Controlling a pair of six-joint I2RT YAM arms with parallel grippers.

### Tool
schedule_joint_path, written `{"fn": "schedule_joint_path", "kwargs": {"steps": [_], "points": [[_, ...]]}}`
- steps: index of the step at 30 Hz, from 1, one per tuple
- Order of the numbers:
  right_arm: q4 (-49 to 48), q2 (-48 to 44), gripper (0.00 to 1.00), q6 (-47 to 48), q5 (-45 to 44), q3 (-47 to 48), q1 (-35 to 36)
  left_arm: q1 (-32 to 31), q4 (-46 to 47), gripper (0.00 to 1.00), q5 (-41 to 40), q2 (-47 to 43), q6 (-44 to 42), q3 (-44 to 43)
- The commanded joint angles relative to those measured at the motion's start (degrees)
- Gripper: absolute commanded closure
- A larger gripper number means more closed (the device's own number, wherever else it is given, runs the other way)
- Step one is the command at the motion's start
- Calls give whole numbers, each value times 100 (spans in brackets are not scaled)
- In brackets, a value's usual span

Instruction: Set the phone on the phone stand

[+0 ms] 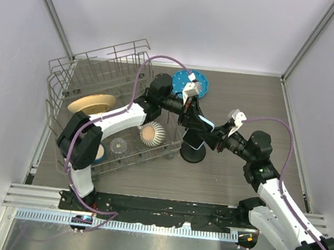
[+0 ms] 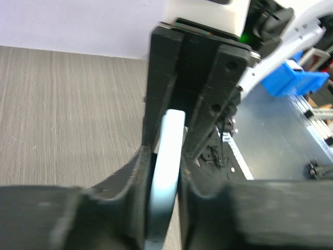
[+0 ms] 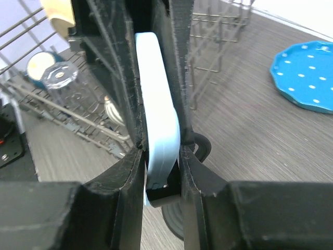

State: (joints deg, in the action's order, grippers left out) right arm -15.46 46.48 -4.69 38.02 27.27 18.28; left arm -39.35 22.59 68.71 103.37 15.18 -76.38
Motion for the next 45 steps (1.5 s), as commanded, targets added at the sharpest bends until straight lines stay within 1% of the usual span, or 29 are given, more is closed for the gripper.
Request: {"fn": "schedule_joint_path", "kwargs": {"steps": [1,2,3,5,6,8,9,11,12,14,17,19,20,21,24,28,29,31,33,34,35,37,38,40,41,42,43,44,45], "points": [[60,-639,99,-542,-1436,-169,70,-196,404,63,-1525,60,706,140],[113,-814,99,-568,-1586,-221,70,-196,413,58,-1631,-9,706,210],[183,-903,99,-586,-1709,-248,70,-187,422,44,-1780,-36,706,246],[246,-1044,99,-700,-1999,-318,70,-152,439,33,-1904,-98,775,351],[254,-1192,99,-735,-2044,-353,70,-82,596,22,-1931,-150,828,413],[254,-1307,99,-805,-2070,-424,70,24,877,19,-1940,-177,1179,693],[289,-1386,99,-814,-2097,-433,61,163,1340,18,-1949,-203,1337,816],[333,-1475,99,-806,-2184,-468,70,313,1738,18,-1993,-221,1819,1132],[377,-1510,99,-788,-2194,-485,61,445,2097,18,-1984,-238,1952,1238],[369,-1589,99,-771,-2159,-529,70,551,2389,19,-1827,-239,2042,1467],[316,-1546,99,-805,-2001,-512,70,552,2303,23,-1327,-46,1901,1355],[254,-1510,99,-841,-1957,-477,70,552,2504,25,-1045,182,2015,1292],[246,-1501,99,-849,-1904,-468,61,552,2679,25,-756,262,2102,1318],[193,-1493,99,-876,-1790,-459,70,552,3133,24,-597,323,2399,1310],[114,-1501,99,-911,-1737,-441,61,560,3864,23,-175,622,2805,1257],[105,-1484,99,-911,-1666,-363,53,543,4174,25,98,947,3226,1038],[88,-1475,99,-911,-1666,-354,53,551,4436,28,169,1052,3333,1020],[79,-1466,99,-894,-1710,-354,35,552,4683,33,283,1132,3648,993],[44,-1431,99,-911,-1701,-354,26,534,4930,40,362,1220,3773,976],[17,-1414,99,-920,-1719,-345,26,517,4913,43,380,1255,3782,950],[-35,-1405,99,-963,-1719,-336,9,508,4896,48,389,1273,3791,941],[-106,-1405,99,-1051,-1763,-310,0,508,4895,53,319,1247,3738,993],[-167,-1405,99,-1121,-1798,-301,0,508,4817,59,284,1229,3616,1011],[-211,-1457,99,-1218,-1842,-301,-9,508,4572,58,39,1115,3344,1090],[-255,-1475,99,-1280,-1868,-301,-9,508,4039,52,-76,1037,2864,1116],[-264,-1510,99,-1306,-1895,-310,-9,490,3677,49,-172,966,2494,1134],[-264,-1580,99,-1333,-1930,-310,-9,481,3239,47,-339,774,2133,1134],[-255,-1598,99,-1350,-1956,-310,-9,429,2355,47,-410,694,1773,1117],[-247,-1633,99,-1351,-1956,-310,-9,411,1920,47,-463,623,1090,1082]]}}
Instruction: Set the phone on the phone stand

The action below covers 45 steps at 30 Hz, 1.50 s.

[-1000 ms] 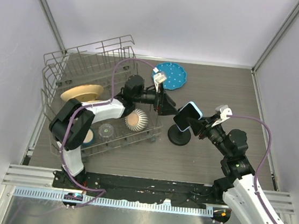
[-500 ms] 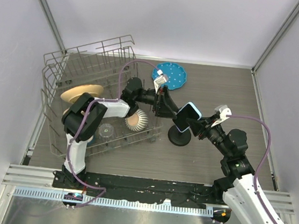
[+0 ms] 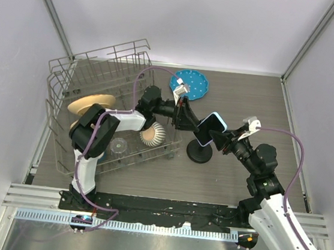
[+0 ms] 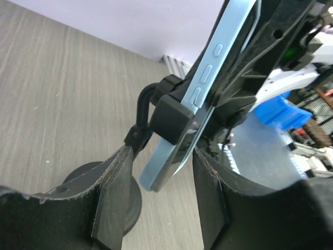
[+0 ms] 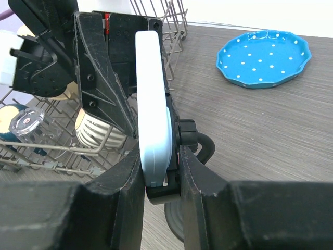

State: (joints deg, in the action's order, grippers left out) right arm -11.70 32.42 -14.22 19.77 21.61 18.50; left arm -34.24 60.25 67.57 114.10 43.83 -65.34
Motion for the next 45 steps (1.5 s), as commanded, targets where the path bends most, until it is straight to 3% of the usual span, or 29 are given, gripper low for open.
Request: {"fn": "schedule_joint_path", "kwargs": {"steps": [1,8,12,15,16,18,19,22,25,28,29,30,32,33,36,38,42,45], "points": [[-614,-254,99,-380,-131,265,-31,-144,-2128,47,-350,-511,-1930,-92],[-842,-378,99,-380,0,142,-40,-197,-1544,47,98,-319,-1352,-119],[-877,-359,99,-371,71,151,-40,-294,-1525,54,204,-275,-1298,-233],[-808,-430,99,-301,27,168,-40,-294,-1498,72,160,-275,-1281,-216],[-703,-465,99,-257,-25,177,-40,-285,-1542,83,90,-301,-1298,-207],[-605,-526,99,-117,-96,169,-31,-285,-1700,92,-24,-380,-1473,-198],[-544,-614,99,-81,-140,160,-40,-285,-2066,100,-381,-424,-1596,-198],[-456,-711,99,33,-272,133,-40,-372,-3330,100,-1566,-731,-2500,-260],[-350,-650,99,147,-298,133,-40,-487,-3267,100,-2167,-969,-2740,-67],[-359,-606,99,226,-325,46,-40,-487,-3352,100,-2160,-908,-2652,-154],[-359,-606,99,253,-316,11,-40,-487,-3510,98,-2195,-873,-2661,-328],[-333,-597,99,288,-307,-7,-40,-487,-3816,76,-2230,-864,-2730,-400],[-280,-641,99,358,-281,-16,-40,-487,-3854,58,-2449,-968,-2696,-331],[-254,-650,99,393,-289,-25,-31,-479,-3628,43,-2529,-1065,-2557,-234],[-245,-624,99,411,-237,1,-40,-487,-3371,26,-2898,-1495,-2336,91],[-210,-519,99,420,-202,54,-40,-487,-3528,21,-3187,-1819,-2327,170],[-139,-430,99,420,-236,89,-40,-487,-4054,20,-4038,-2427,-2134,320],[-17,-272,99,402,-246,168,-40,-487,-4240,21,-4793,-2980,-1520,539]]}}
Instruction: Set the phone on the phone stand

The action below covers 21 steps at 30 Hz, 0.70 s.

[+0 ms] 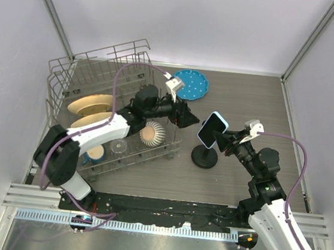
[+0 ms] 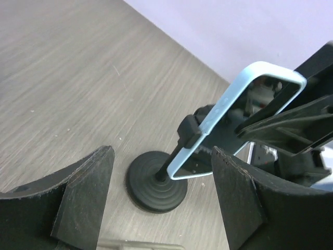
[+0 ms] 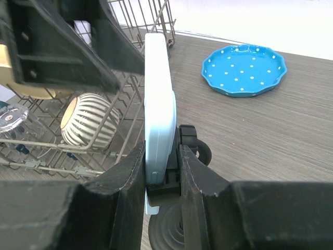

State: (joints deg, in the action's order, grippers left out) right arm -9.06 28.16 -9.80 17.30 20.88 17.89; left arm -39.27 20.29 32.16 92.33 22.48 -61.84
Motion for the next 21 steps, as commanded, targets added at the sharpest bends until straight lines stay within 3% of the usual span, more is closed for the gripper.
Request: {"fn": "schedule_joint_path", "kwargs": {"steps": [1,6,12,21], "points": [[-272,181,99,-74,45,258,22,24,-297,22,-1422,-935,1070,295],[-44,286,95,-267,62,328,30,7,-762,26,-1415,-1892,1777,410],[185,409,83,-373,28,407,214,-64,-2740,26,-1625,-2571,742,-617],[1247,375,72,-479,-481,741,601,-64,-2970,24,-1766,-2589,-59,-1005]]}}
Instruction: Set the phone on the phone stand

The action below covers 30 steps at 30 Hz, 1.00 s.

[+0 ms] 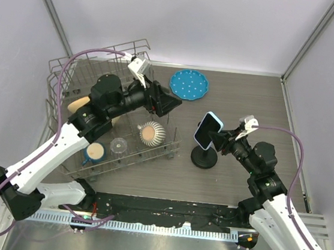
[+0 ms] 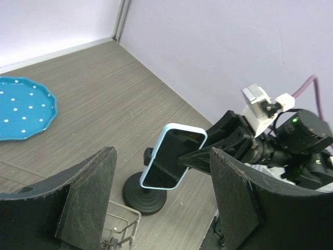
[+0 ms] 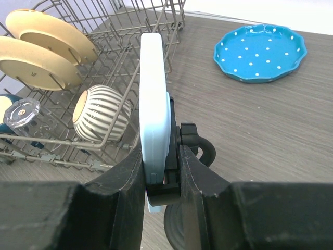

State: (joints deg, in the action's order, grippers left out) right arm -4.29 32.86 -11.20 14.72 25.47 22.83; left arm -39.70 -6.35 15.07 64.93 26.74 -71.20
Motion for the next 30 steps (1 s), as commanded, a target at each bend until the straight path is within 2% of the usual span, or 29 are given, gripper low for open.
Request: {"fn": "schedule_joint_path", "kwargs": {"steps": [1,4,9,14,20,21,22,24,30], "points": [[938,-122,74,-339,-285,404,116,-20,-236,24,-5,213,-529,-52],[1685,-114,87,-365,-619,765,125,-20,-60,25,136,222,-653,149],[2433,97,88,-576,-725,1126,213,-20,204,25,190,-85,-889,746],[2802,203,77,-839,-830,1355,406,-29,213,25,-101,-454,-1066,994],[2846,273,54,-919,-778,1416,512,-37,292,25,-145,-709,-1075,1082],[2846,273,45,-945,-769,1451,564,-55,283,25,-153,-709,-1083,1073],[2846,273,42,-954,-769,1469,573,-81,257,25,-136,-709,-1075,1064],[2881,291,38,-954,-778,1591,617,-108,257,25,-136,-701,-1083,1064],[3399,484,37,-840,-848,2136,626,-125,266,25,-127,-683,-1039,1082]]}}
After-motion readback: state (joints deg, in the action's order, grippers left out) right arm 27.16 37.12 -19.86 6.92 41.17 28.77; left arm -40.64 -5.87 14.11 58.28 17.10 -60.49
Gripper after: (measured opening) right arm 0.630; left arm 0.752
